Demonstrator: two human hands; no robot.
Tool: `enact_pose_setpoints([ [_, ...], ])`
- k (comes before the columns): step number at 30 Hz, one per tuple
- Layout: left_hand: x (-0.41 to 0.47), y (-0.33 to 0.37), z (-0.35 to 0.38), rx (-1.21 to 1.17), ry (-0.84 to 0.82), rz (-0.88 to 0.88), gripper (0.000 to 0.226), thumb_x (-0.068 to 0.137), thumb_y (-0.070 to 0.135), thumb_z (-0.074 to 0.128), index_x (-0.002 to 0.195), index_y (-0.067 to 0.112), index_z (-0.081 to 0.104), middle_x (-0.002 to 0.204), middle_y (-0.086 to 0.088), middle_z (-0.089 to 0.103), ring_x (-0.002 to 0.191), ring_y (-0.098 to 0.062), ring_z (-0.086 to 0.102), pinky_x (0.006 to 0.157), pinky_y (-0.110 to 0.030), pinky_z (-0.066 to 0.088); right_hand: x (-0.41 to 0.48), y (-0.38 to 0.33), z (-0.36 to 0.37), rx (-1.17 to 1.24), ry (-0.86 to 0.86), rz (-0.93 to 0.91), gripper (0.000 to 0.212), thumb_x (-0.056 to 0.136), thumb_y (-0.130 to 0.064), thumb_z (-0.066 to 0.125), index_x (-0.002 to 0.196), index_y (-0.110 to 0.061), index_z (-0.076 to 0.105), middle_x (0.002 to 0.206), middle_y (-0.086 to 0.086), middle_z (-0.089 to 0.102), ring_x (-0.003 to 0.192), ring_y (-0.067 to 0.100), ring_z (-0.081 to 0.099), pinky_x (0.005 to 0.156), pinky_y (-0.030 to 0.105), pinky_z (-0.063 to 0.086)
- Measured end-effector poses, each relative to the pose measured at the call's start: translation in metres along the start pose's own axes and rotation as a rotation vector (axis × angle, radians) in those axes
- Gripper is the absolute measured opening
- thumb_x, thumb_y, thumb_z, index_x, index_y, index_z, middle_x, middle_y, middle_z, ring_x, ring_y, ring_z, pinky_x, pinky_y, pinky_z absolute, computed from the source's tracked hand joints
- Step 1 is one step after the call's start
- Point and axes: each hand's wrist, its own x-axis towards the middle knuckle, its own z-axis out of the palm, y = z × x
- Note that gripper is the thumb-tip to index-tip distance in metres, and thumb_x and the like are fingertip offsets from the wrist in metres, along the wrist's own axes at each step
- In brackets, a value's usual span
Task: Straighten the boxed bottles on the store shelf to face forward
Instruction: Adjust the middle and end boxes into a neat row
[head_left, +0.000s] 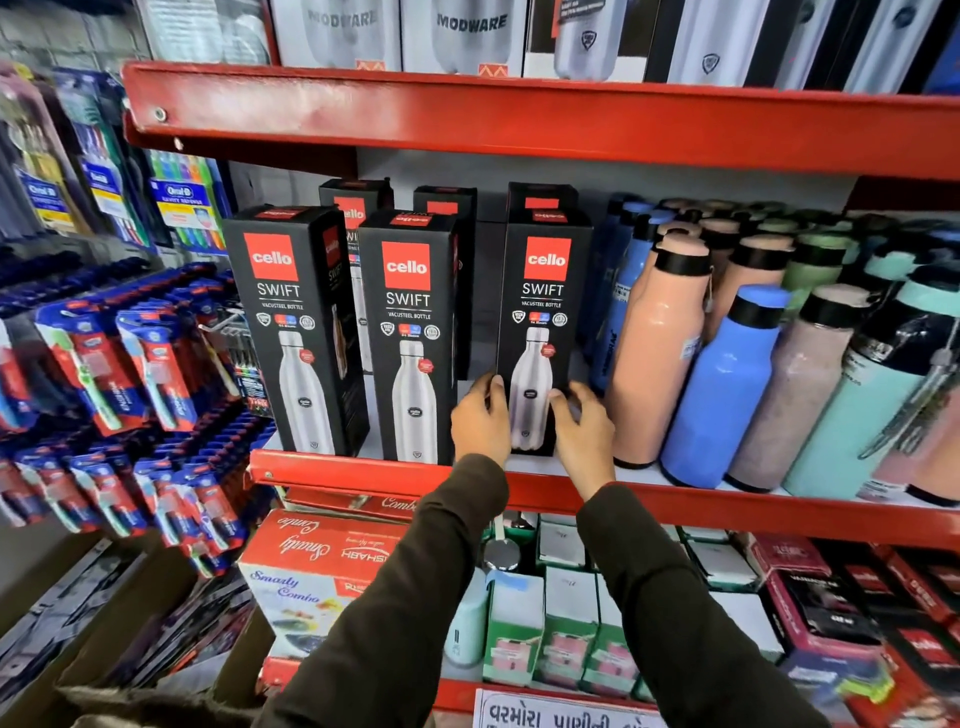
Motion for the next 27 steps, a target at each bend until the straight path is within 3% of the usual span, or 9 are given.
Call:
enact_pose_setpoints([
  [5,-0.018,-0.005,-0.007,0.015,0.037,0.052,0.034,0.102,0.030,0.043,0.123,0.013,0.064,0.113,-0.013,0.072,0.107,-0.030,0.065,0.086,-0.023,0.041,-0.018,0.002,-0.008,0.025,-0.008,-0.015,0.047,0.098,-0.032,0.055,0.139,-0.011,0.051,0.141,0.008,0.056,0.129,0.021,0.052,0.099,0.021,0.035],
  [10,-0.035,-0.006,-0.016,0.006,0.028,0.058,0.037,0.102,0.034,0.043,0.128,0.016,0.062,0.119,-0.006,0.071,0.111,-0.019,0.064,0.094,-0.022,0.043,-0.035,0.001,-0.013,0.076,-0.020,-0.017,0.046,0.097,-0.033,0.056,0.138,-0.012,0.052,0.135,0.003,0.058,0.113,0.008,0.053,0.096,0.021,0.036],
  [16,-0.050,0.000,-0.028,0.011,0.019,0.072,0.037,0.103,0.031,0.043,0.132,0.015,0.059,0.124,-0.003,0.068,0.102,-0.003,0.053,0.091,-0.016,0.037,-0.048,-0.003,-0.018,0.076,-0.013,-0.054,0.039,0.095,-0.031,0.059,0.131,-0.015,0.058,0.126,-0.003,0.062,0.119,0.011,0.055,0.098,0.021,0.038],
  [21,-0.051,0.001,-0.030,0.013,0.007,0.057,0.037,0.103,0.031,0.042,0.130,0.013,0.060,0.122,-0.005,0.069,0.101,-0.006,0.056,0.089,-0.017,0.038,-0.052,-0.004,-0.017,0.048,-0.034,-0.053,0.038,0.096,-0.033,0.056,0.131,-0.018,0.057,0.130,0.001,0.062,0.121,0.013,0.056,0.099,0.024,0.040],
  [24,-0.049,0.001,-0.030,0.027,-0.002,0.057,0.039,0.103,0.032,0.041,0.130,0.011,0.060,0.122,-0.008,0.069,0.112,-0.020,0.063,0.092,-0.020,0.039,-0.052,-0.010,-0.019,0.008,-0.052,-0.054,0.039,0.098,-0.031,0.053,0.134,-0.015,0.054,0.133,0.005,0.060,0.124,0.018,0.054,0.097,0.023,0.037],
  [27,-0.052,0.003,-0.029,0.013,-0.032,0.092,0.040,0.104,0.027,0.039,0.139,0.013,0.050,0.137,-0.008,0.059,0.129,-0.022,0.054,0.100,-0.019,0.035,-0.053,-0.014,-0.028,0.043,-0.082,-0.041,0.045,0.099,-0.033,0.051,0.141,-0.015,0.047,0.144,0.005,0.053,0.135,0.019,0.048,0.109,0.028,0.037],
])
